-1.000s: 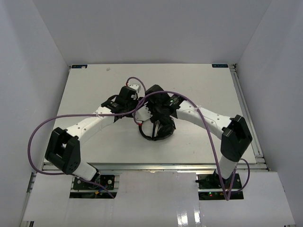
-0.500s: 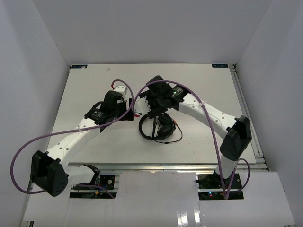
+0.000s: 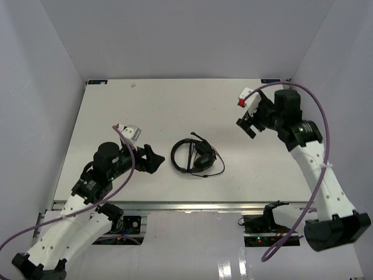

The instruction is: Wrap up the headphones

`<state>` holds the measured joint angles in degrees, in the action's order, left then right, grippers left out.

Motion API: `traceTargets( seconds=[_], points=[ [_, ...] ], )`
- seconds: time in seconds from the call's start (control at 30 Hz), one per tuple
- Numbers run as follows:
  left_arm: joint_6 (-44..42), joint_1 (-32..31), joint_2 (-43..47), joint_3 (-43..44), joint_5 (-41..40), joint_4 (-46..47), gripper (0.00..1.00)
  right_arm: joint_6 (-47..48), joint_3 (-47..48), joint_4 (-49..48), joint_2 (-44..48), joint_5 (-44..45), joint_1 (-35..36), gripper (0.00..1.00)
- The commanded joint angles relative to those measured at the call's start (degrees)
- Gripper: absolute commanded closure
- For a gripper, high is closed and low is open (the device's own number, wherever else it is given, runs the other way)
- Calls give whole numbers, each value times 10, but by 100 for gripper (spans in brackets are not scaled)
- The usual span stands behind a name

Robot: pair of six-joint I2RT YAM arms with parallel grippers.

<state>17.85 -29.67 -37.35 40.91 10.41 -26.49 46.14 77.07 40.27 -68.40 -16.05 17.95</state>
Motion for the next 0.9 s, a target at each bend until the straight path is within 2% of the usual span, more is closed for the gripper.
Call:
traceTargets(
  seconds=[0.0, 0.2, 0.3, 0.43, 0.57, 0.73, 0.87],
  points=[
    [-4, 0, 76, -35, 70, 23, 2, -241, -138, -130, 133, -38, -50, 10],
    [23, 0, 105, -45, 73, 25, 2, -361, -314, -211, 266, 31, -104, 10],
    [23, 0, 115, -62, 73, 35, 2, -388, -363, -226, 321, 66, -117, 10],
    [17, 0, 123, -72, 70, 42, 2, -408, -427, -245, 350, 119, -127, 10],
    [14, 0, 105, -73, 77, 41, 2, -450, -471, -273, 362, 151, -130, 10],
    [18, 0, 113, -78, 76, 41, 2, -456, -471, -278, 368, 177, -139, 10],
    [20, 0, 124, -80, 71, 41, 2, -457, -471, -275, 370, 157, -140, 10]
  ],
)
